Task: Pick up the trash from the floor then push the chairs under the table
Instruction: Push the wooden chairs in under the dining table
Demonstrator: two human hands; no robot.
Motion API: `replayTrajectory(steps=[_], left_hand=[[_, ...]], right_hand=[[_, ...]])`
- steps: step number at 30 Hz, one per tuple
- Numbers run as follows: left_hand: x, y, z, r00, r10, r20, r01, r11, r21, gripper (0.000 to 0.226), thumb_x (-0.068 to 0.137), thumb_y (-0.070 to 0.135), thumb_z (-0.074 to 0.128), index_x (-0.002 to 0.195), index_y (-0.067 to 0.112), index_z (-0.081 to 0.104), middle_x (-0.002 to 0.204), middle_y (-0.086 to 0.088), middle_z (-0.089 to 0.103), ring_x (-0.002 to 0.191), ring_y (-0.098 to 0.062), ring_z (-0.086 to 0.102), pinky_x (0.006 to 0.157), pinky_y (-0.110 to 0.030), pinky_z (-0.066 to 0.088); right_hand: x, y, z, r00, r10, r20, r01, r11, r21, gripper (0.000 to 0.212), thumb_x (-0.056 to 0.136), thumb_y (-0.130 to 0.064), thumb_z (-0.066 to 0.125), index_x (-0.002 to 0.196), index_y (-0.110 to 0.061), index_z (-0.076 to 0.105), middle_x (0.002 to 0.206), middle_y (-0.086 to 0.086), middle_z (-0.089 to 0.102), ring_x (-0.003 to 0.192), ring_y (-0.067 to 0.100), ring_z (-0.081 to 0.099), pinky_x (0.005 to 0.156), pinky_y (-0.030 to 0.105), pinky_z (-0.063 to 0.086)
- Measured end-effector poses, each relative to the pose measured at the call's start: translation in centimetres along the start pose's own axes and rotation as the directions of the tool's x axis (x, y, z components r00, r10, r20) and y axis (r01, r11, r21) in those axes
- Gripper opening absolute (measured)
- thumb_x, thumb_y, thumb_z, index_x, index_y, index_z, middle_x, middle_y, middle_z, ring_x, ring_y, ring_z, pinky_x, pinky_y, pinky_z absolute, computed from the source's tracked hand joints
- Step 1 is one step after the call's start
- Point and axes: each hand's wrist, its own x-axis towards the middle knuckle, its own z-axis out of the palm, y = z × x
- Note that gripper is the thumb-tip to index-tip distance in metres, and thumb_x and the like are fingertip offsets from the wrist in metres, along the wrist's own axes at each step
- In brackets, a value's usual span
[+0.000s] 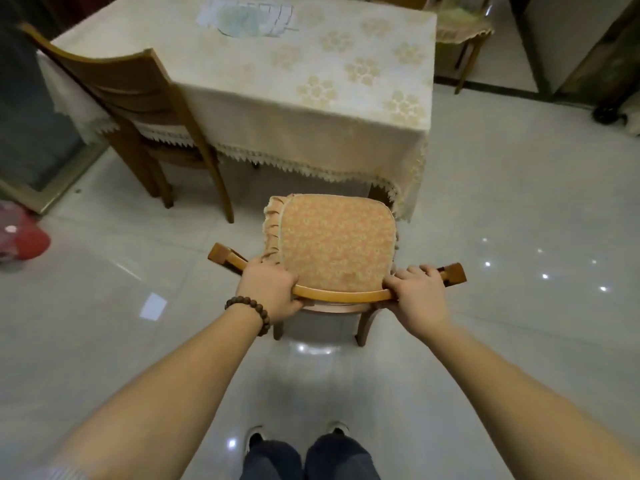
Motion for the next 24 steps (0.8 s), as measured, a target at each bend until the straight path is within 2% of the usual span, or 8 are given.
replayTrajectory(steps=[3,6,10,17,22,24], left_hand=[[-0.4,-1.0,-0.1,1.0,-0.004,-0.005,0.004,1.0,0.015,0.055,0.08,0.073,0.04,0.097,0.027,0.064,0.093,0.005,0.064,0.092,-0.018,0.057,0.082,-0.035,0.039],[-0.8,-3.2,0.6,1.0,-0.017,0.002,0.017,0.999,0.032,0.053,0.08,0.073,0.039,0.093,0.028,0.064,0.087,0.007,0.063,0.087,-0.016,0.058,0.079,-0.034,0.04],[-0.7,-6.4,1.2,0.998,-0.017,-0.055,0.017,1.0,-0.002,0.055,0.078,0.077,0.04,0.089,0.028,0.064,0.083,0.009,0.065,0.082,-0.016,0.061,0.076,-0.032,0.04],[3.0,-13.2,1.4,0.999,0.005,-0.039,-0.005,1.0,0.006,0.052,0.079,0.075,0.041,0.089,0.029,0.063,0.08,0.011,0.06,0.079,-0.013,0.058,0.074,-0.031,0.04],[6.9,-20.2,1.5,0.996,0.06,-0.067,-0.061,0.998,-0.006,0.05,0.077,0.074,0.044,0.082,0.028,0.063,0.073,0.012,0.058,0.075,-0.014,0.059,0.072,-0.03,0.042],[8.8,-22.6,1.5,0.994,0.086,-0.068,-0.086,0.996,0.007,0.051,0.077,0.075,0.043,0.079,0.028,0.062,0.072,0.011,0.058,0.074,-0.014,0.059,0.073,-0.03,0.043]], right_hand=[[0.3,-0.8,-0.3,0.998,-0.032,-0.056,0.032,0.999,0.002,0.028,0.053,-0.025,0.085,0.069,-0.025,0.062,0.064,-0.006,0.063,0.067,0.022,0.059,0.069,0.034,0.042],[1.1,-2.5,-1.0,0.991,-0.071,-0.112,0.07,0.997,-0.014,0.026,0.054,-0.021,0.083,0.068,-0.024,0.061,0.063,-0.006,0.062,0.067,0.022,0.059,0.07,0.033,0.037],[3.1,-4.7,-1.8,0.975,-0.113,-0.189,0.112,0.994,-0.012,0.019,0.06,-0.017,0.077,0.072,-0.022,0.063,0.063,-0.005,0.061,0.066,0.023,0.058,0.072,0.033,0.031],[9.4,-8.6,-3.4,0.989,-0.084,-0.123,0.083,0.996,-0.015,0.022,0.057,-0.021,0.08,0.066,-0.024,0.059,0.062,-0.006,0.06,0.066,0.022,0.057,0.067,0.034,0.041],[15.2,-12.5,-3.8,0.989,-0.038,-0.144,0.034,0.999,-0.03,0.02,0.058,-0.017,0.075,0.068,-0.022,0.059,0.06,-0.006,0.059,0.066,0.022,0.056,0.071,0.034,0.028],[17.5,-13.6,-3.9,0.989,-0.022,-0.148,0.019,1.0,-0.019,0.016,0.062,-0.02,0.074,0.068,-0.022,0.059,0.061,-0.005,0.059,0.067,0.023,0.057,0.072,0.035,0.029]])
